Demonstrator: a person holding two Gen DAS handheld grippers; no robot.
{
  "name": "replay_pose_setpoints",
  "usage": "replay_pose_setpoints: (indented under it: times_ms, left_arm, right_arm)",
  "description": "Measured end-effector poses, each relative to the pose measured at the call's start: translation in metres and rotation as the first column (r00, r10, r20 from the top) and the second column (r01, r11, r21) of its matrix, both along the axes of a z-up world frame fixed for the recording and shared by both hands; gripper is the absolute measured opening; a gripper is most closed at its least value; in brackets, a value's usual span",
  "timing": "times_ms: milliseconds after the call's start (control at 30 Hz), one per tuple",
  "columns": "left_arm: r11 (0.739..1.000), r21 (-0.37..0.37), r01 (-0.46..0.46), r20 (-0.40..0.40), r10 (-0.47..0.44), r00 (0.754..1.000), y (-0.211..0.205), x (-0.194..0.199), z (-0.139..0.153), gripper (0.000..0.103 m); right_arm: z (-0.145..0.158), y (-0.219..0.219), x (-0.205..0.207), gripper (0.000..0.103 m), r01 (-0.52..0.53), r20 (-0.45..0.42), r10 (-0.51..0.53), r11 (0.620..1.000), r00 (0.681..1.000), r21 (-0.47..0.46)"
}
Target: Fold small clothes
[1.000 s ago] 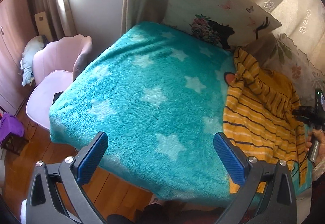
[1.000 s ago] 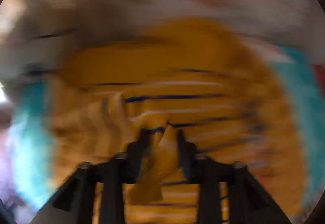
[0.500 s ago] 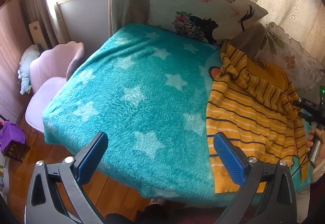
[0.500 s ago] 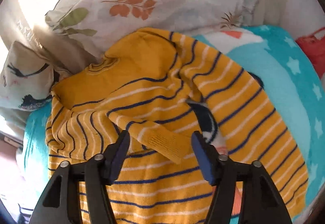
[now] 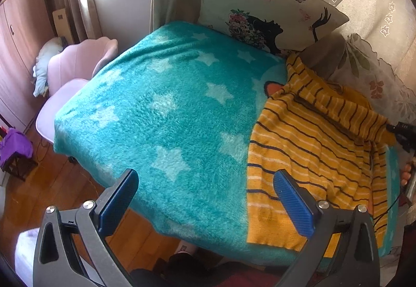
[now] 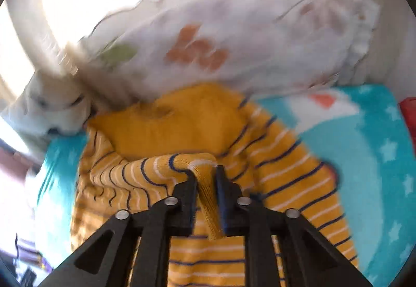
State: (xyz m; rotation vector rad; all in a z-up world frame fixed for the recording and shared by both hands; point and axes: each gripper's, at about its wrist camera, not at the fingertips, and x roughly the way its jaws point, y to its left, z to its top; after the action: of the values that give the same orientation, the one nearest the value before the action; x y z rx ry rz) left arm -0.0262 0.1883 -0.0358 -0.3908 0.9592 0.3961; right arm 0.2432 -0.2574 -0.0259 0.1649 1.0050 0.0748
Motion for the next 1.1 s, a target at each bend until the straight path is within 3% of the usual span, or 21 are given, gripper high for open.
replay_pose_setpoints:
  times_ms: [33,67,233,433,667,867,1000,1100]
  left_arm:
    - [1.000,-0.009,-0.006,0.002,0.006,1.000,-0.001,0.000,-0.001,0.103]
    - [1.000,-0.014,-0.010,0.001,0.010,1.000,-0.003,0.001,-0.002,0.103]
    - [0.999,-0.038,-0.002,-0.024,0.001,1.000,-0.013,0.009,-0.011,0.103]
    - [0.997,-0.059,0.043,-0.041,-0.045,0.998,-0.024,0.018,-0.024,0.103]
    - [0.996,-0.094,0.000,-0.065,-0.007,0.998,-0.007,0.005,-0.039,0.103]
    - [0.988,-0.126,-0.088,-0.065,0.080,0.995,0.033,-0.013,-0.044,0.103]
    - [0.985,-0.134,-0.112,-0.053,0.106,0.993,0.056,-0.017,-0.044,0.103]
    - [0.986,-0.128,-0.103,-0.039,0.099,0.994,0.068,-0.016,-0.041,0.103]
  right_arm:
    - [-0.005,-0.005,0.003,0.056,0.025,-0.022,-0.026,0.998,0.999,-0.064]
    - [-0.008,-0.009,0.004,0.058,0.038,-0.031,-0.041,0.996,0.999,-0.085]
    - [0.000,0.012,-0.007,0.058,-0.011,0.021,0.012,0.997,1.000,-0.078]
    - [-0.017,0.111,-0.001,0.058,-0.251,-0.048,0.250,0.968,0.967,-0.015]
    - [-0.039,0.240,-0.023,0.058,-0.463,-0.130,0.470,0.883,0.873,0.079]
    - [-0.065,0.327,-0.098,0.063,-0.627,-0.209,0.633,0.772,0.746,0.101]
    - [-0.089,0.359,-0.148,0.063,-0.709,-0.260,0.683,0.705,0.683,-0.010]
    - [-0.096,0.377,-0.176,0.064,-0.727,-0.230,0.691,0.667,0.686,-0.165]
